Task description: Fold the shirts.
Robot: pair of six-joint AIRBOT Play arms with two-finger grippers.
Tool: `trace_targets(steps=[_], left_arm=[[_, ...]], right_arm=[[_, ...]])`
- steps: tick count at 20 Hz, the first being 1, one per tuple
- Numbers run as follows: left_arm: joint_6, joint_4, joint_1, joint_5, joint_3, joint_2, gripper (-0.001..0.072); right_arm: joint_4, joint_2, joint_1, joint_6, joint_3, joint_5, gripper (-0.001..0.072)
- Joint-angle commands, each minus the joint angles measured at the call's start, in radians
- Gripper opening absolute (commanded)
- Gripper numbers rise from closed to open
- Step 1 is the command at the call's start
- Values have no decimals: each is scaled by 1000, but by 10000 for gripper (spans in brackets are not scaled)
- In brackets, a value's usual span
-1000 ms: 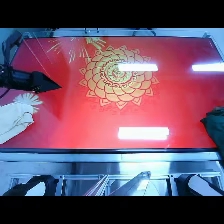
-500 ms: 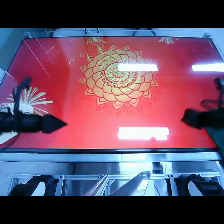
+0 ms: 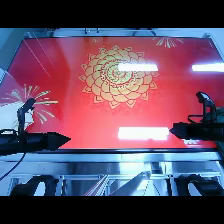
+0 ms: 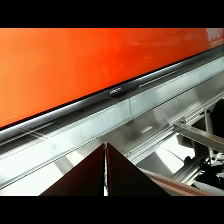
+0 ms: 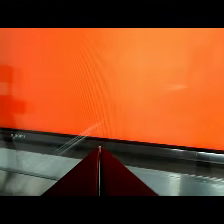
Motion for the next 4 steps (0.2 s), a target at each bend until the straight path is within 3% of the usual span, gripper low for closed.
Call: trace_targets(steps=[1, 4], left_arm=[[-2, 0, 0, -1, -7, 21, 24], [-2, 0, 0, -1, -7, 21, 24]], right_arm=[[7, 2, 3, -2, -4, 26, 28], [7, 2, 3, -2, -4, 27, 28]])
